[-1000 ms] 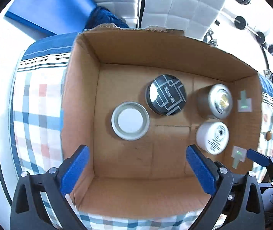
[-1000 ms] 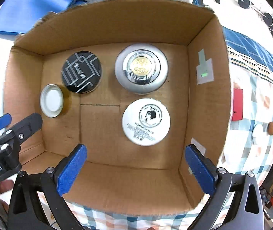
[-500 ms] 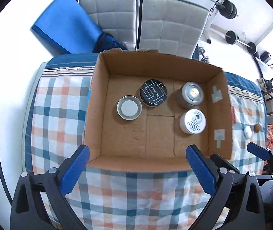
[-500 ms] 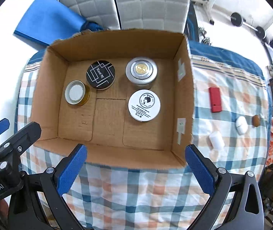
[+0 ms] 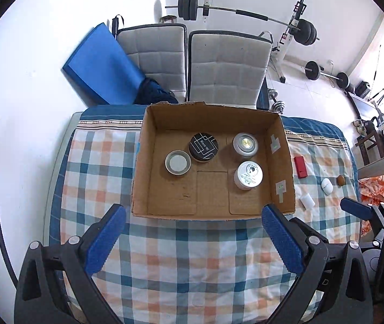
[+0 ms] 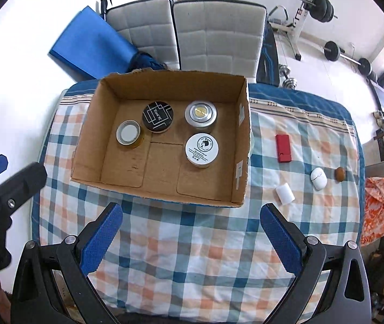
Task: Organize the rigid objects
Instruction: 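Lift both tools out of the box toward the red block and earbud case, then grasp the red block with the left tool while the right tool grasps the white earbud case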
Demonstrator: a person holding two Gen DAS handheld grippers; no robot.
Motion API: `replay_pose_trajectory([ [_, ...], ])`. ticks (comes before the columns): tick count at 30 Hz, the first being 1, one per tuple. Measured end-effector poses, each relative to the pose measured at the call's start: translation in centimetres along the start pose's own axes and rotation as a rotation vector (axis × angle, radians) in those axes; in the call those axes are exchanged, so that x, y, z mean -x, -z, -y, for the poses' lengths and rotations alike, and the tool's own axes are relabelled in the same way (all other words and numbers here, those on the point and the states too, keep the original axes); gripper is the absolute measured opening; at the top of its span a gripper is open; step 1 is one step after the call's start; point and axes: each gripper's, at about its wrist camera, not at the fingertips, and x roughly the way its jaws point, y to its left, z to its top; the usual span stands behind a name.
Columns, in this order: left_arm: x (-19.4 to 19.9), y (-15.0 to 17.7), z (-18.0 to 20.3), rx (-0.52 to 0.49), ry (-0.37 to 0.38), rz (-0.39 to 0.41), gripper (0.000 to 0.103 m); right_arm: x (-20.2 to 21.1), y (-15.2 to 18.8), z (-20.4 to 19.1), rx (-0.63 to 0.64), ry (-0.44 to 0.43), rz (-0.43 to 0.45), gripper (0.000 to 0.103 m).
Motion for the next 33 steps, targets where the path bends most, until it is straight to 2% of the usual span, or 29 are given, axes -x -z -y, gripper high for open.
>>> replay_pose_trajectory([
  [9,1.1,1.1,1.4,0.008,0.027,-0.004,0.103,1.9,0.9,1.2,0.000,-0.041,0.018,0.103],
  [14,1.4,0.7,3.8,-0.005,0.055,0.009,0.103,2.1,1.3,3.9,-0.040,-0.075,0.013,0.103],
  [17,0.7,0.2,6.8,-0.039,0.081,0.007,0.103,2.1,1.7,7.6,-0.094,-0.055,0.012,0.103],
  [20,-0.9,-0.6,10.8,-0.077,0.123,-0.018,0.103,1.7,2.2,13.3,-0.179,-0.012,-0.001,0.103],
  [23,-3.6,-1.6,15.7,-0.114,0.175,-0.058,0.103,0.6,2.5,19.3,-0.261,0.047,-0.022,0.103],
  [26,-6.8,-2.8,20.2,-0.139,0.206,-0.108,0.103,-1.3,2.4,24.5,-0.322,0.057,-0.043,0.103],
  [29,-10.8,-4.1,24.6,-0.158,0.204,-0.172,0.103,-4.9,1.5,29.1,-0.329,0.083,-0.060,0.103],
  [31,-13.3,-4.9,26.7,-0.171,0.172,-0.195,0.103,-7.5,0.8,31.3,-0.322,0.122,-0.081,0.102],
  [33,-15.8,-5.6,28.3,-0.181,0.131,-0.215,0.103,-11.1,-0.1,33.0,-0.308,0.110,-0.118,0.098],
])
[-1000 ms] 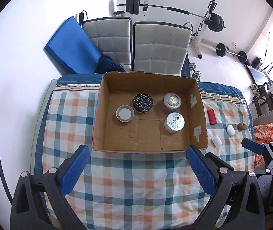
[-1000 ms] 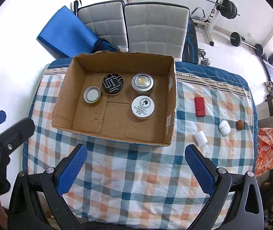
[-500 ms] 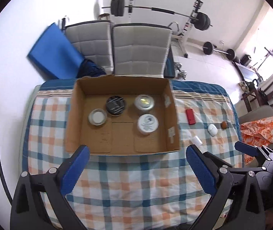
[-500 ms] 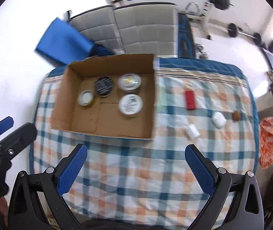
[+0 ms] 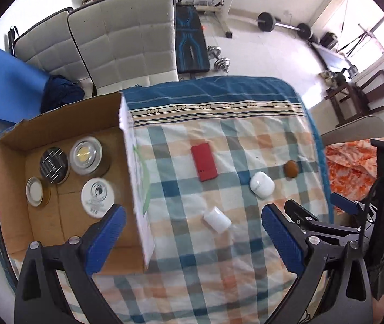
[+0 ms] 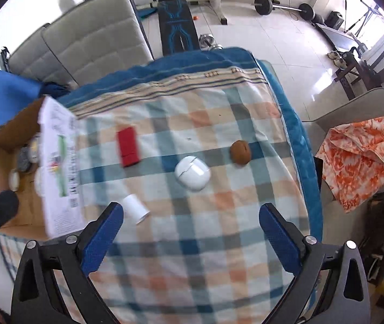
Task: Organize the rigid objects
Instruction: 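Grasp the red block with the left tool while the right tool grasps the white earbud case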
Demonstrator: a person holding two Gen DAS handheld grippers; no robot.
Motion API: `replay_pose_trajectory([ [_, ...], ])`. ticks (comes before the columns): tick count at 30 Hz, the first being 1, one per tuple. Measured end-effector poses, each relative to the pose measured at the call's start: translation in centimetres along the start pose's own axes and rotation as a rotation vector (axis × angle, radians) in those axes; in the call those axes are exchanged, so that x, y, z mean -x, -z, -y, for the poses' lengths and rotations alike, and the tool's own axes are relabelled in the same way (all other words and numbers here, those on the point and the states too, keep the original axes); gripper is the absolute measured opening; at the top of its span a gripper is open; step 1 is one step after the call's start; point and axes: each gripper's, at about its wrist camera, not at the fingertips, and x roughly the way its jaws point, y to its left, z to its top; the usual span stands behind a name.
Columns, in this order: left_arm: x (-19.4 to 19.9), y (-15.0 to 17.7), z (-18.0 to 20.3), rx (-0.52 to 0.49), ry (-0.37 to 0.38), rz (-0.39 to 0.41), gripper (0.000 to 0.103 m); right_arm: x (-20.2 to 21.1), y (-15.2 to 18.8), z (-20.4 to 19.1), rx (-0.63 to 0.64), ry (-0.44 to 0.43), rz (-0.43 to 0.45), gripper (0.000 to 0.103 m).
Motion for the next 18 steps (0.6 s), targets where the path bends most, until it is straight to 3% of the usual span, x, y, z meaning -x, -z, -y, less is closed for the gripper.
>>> replay_pose_trajectory([
  [9,-7.9,-3.0,0.8,-0.017,-0.118,-0.106,0.102,-12.5,-2.5,-1.0,0.124,0.015,-0.193,0.087],
  [11,-8.5,-3.4,0.9,-0.023,-0.127,-0.113,0.102,-14.2,-2.6,-0.7,0.111,0.026,-0.230,0.057],
  [14,-9.3,-4.1,0.9,-0.016,-0.125,-0.122,0.102,-14.8,-3.1,1.1,0.001,-0.027,-0.232,0.057],
  [18,-10.3,-5.1,1.3,0.001,-0.105,-0.130,0.102,-14.6,-3.9,5.5,-0.256,-0.062,-0.244,0.057],
])
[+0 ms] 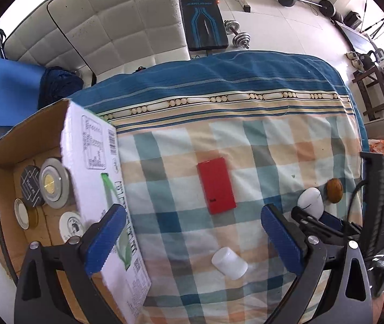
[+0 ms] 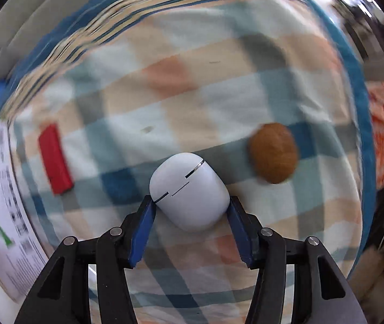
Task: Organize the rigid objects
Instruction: 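Grasp the red block with the left tool while the right tool grasps the white earbud case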
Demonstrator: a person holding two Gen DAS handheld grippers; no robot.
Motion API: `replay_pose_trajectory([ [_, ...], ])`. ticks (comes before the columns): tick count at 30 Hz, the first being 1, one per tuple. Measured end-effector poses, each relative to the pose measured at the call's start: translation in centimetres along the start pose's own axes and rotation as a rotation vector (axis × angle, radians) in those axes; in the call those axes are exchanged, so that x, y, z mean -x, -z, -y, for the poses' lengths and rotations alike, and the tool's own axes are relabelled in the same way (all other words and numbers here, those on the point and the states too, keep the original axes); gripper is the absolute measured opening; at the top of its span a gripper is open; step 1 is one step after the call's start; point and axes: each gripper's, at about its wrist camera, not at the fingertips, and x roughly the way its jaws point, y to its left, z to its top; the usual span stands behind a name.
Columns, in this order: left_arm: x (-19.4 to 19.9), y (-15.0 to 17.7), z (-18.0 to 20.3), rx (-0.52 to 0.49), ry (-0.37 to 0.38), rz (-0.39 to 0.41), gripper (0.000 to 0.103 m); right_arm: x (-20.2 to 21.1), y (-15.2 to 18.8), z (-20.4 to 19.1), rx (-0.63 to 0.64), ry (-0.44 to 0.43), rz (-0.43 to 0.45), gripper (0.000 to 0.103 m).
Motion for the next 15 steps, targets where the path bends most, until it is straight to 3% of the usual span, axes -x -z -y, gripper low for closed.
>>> replay_pose_trajectory([
  [3,-1.8,-0.9,0.6,0.011,0.044,-0.033,0.102,-0.2,-0.8,1.1,-0.033,-0.054,-0.040,0.058],
  [5,-3.4,-1.5,1.0,0.002,0.063,-0.068,0.099,0.1,-1.2,1.5,-0.028,-0.073,-0.039,0.070],
  [9,-7.5,-2.5,1.3,-0.011,0.031,-0.163,0.069,0.9,-1.8,1.6,-0.004,-0.070,-0.022,0.074],
  [13,-10.7,-2.9,1.9,-0.036,0.004,-0.243,0.070,0.3,-2.1,1.0,0.040,-0.053,-0.046,0.074],
  [15,-11.0,-3.0,2.0,-0.039,0.000,-0.227,0.071,-0.4,-2.2,0.5,0.063,-0.031,-0.058,0.073],
])
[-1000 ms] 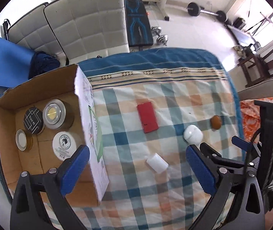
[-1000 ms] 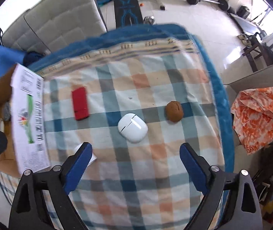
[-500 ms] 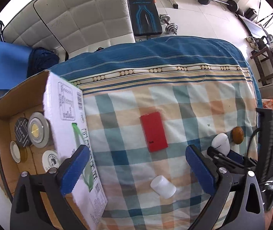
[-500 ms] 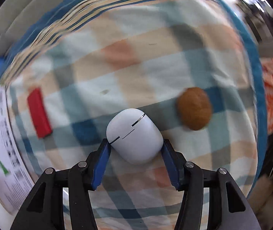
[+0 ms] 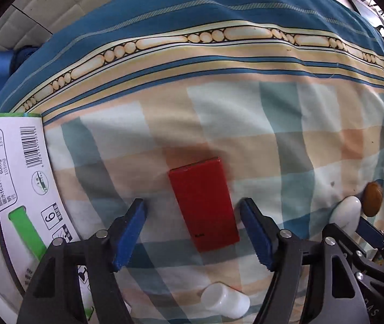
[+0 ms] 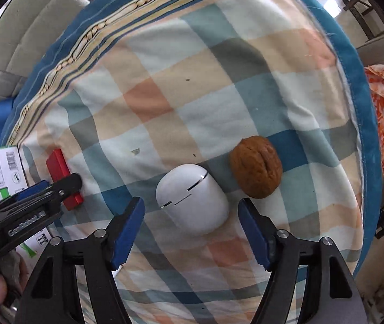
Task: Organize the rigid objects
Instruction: 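Grasp the red block with the left tool while the right tool grasps the white earbud case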
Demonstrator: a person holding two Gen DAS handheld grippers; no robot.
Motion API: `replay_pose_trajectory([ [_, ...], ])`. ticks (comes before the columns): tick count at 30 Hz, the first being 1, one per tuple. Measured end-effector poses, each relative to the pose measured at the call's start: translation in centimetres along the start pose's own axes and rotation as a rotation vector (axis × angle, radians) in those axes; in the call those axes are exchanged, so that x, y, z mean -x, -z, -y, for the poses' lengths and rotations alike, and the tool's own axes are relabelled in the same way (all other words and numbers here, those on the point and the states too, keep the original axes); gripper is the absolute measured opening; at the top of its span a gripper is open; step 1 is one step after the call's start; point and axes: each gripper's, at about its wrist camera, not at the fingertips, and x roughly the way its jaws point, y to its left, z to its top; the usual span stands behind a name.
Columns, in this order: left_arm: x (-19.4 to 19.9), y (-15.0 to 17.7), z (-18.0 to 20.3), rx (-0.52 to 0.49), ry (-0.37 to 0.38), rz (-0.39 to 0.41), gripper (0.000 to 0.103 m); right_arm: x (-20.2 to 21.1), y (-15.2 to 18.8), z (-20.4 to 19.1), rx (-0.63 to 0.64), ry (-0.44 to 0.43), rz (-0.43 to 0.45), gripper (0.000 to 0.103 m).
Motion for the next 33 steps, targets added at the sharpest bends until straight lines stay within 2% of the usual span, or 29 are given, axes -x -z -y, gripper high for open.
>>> replay_pose_trajectory([
  [1,0.2,0.0,0.0,0.001,0.004,0.014,0.070,-0.3,-0.2,-0.3,0.005,0.011,-0.004,0.064],
  [2,0.4,0.0,0.1,-0.004,0.010,0.029,0.059,-0.5,-0.2,-0.3,0.003,0.019,-0.004,0.058],
  [3,0.7,0.2,0.2,-0.014,0.008,0.045,0.044,-0.5,0.0,-0.2,-0.013,0.014,0.001,0.058],
  [4,1.1,0.4,0.5,-0.029,0.008,0.059,0.035,-0.5,0.1,0.0,-0.032,0.002,-0.002,0.058],
  [5,1.3,0.5,0.7,-0.039,0.002,0.063,0.033,-0.4,0.1,0.1,-0.049,-0.028,-0.011,0.058],
  [7,1.4,0.8,0.9,-0.059,0.007,0.068,0.033,-0.3,0.3,0.6,-0.026,-0.043,-0.027,0.058],
  [9,1.1,0.9,0.9,-0.064,0.006,0.078,0.034,-0.1,0.4,-0.1,0.041,0.019,-0.014,0.060],
  [10,1.0,0.9,0.9,-0.069,0.006,0.079,0.034,0.1,0.5,-0.7,0.089,0.046,0.009,0.068],
  [11,1.0,1.1,1.1,-0.079,-0.001,0.085,0.035,0.1,0.6,-1.3,0.123,0.063,0.018,0.081],
  [13,0.8,1.0,1.7,-0.096,-0.010,0.085,0.035,-0.2,0.6,-2.1,0.183,0.127,0.022,0.085],
  [15,0.8,1.0,1.8,-0.096,-0.002,0.085,0.035,-1.0,0.7,-2.8,0.242,0.147,0.018,0.085],
  [16,0.8,1.0,1.8,-0.098,0.001,0.086,0.035,-1.5,0.7,-2.9,0.251,0.150,0.006,0.082],
  [17,0.9,1.0,1.6,-0.098,0.005,0.088,0.034,-1.9,1.3,-3.7,0.241,0.158,-0.008,0.067],
  [18,0.8,1.0,1.5,-0.095,0.009,0.089,0.034,-1.7,1.4,-3.4,0.206,0.155,0.000,0.067],
  [19,0.9,1.2,1.1,-0.092,0.012,0.086,0.034,-1.9,0.4,-3.9,0.171,0.142,-0.006,0.057],
  [20,1.0,1.6,0.7,-0.087,0.016,0.083,0.034,-1.7,0.3,-3.3,0.121,0.122,-0.014,0.054],
  [22,1.2,2.0,0.3,-0.078,0.035,0.077,0.034,-1.6,0.1,-2.1,0.013,0.045,-0.054,0.054],
  [23,1.1,2.0,0.1,-0.073,0.043,0.077,0.034,-1.6,0.1,-1.9,-0.002,0.017,-0.060,0.055],
  [25,1.0,2.0,-0.3,-0.057,0.070,0.084,0.039,-1.7,0.1,-1.8,0.003,0.013,-0.053,0.055],
  [29,0.9,2.3,0.2,-0.077,0.046,0.084,0.041,-2.4,0.8,-3.6,0.064,0.079,-0.049,0.055],
  [32,1.2,2.4,0.4,-0.056,0.032,0.099,0.031,-3.4,1.7,-5.2,0.093,0.155,-0.046,0.053],
  [33,1.4,2.5,0.5,-0.048,0.042,0.103,0.031,-3.4,1.8,-5.5,0.093,0.165,-0.047,0.052],
])
